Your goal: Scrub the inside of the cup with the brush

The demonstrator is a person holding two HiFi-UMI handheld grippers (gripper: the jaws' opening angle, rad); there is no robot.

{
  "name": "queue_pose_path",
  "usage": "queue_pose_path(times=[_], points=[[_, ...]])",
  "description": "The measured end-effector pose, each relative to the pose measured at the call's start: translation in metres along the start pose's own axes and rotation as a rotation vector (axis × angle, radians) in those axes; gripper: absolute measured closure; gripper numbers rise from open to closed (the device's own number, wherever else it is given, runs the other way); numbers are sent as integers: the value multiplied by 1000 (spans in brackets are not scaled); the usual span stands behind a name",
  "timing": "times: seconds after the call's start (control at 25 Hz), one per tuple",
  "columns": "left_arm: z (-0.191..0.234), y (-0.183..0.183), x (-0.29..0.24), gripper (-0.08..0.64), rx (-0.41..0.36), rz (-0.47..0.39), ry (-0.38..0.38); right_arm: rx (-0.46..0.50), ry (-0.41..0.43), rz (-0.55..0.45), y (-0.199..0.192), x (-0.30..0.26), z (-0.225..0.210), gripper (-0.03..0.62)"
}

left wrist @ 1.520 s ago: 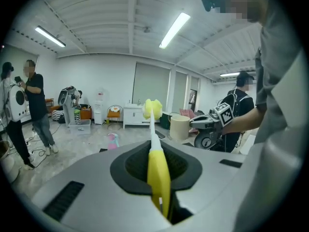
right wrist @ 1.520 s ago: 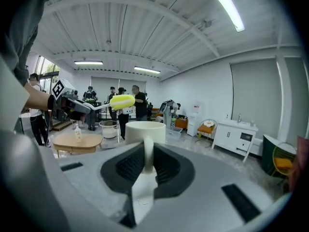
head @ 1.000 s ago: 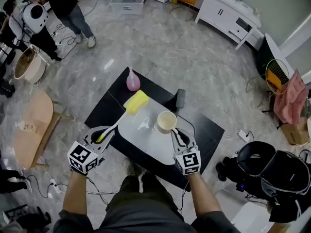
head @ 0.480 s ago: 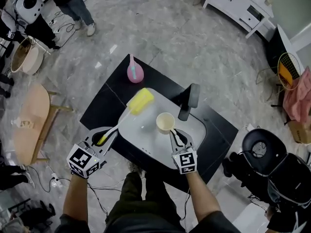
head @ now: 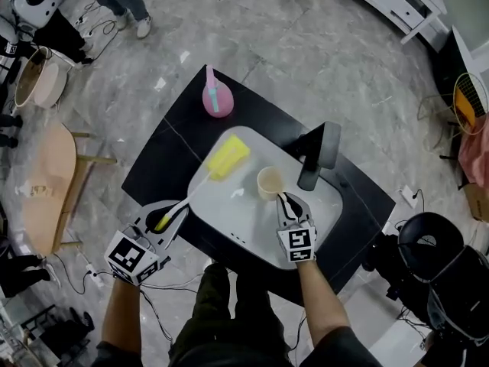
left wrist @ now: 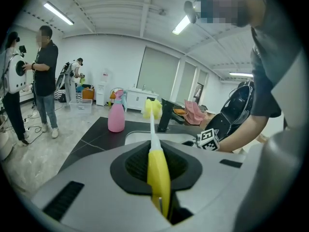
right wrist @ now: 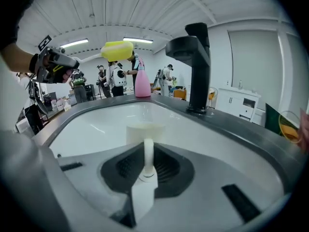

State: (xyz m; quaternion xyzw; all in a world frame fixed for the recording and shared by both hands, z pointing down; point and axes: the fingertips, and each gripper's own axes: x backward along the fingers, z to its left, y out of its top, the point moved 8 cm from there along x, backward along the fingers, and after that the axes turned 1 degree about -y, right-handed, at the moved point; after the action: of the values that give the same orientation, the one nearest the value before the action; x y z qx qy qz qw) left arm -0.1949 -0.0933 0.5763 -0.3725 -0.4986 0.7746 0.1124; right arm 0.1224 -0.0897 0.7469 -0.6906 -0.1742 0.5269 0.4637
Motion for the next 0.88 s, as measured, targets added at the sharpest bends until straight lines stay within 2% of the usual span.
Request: queue_pose_path(times=[0.88], points=[[9,-25,-17,529,24,57,-10,-4,-30,9,-45,-21,-1,546]])
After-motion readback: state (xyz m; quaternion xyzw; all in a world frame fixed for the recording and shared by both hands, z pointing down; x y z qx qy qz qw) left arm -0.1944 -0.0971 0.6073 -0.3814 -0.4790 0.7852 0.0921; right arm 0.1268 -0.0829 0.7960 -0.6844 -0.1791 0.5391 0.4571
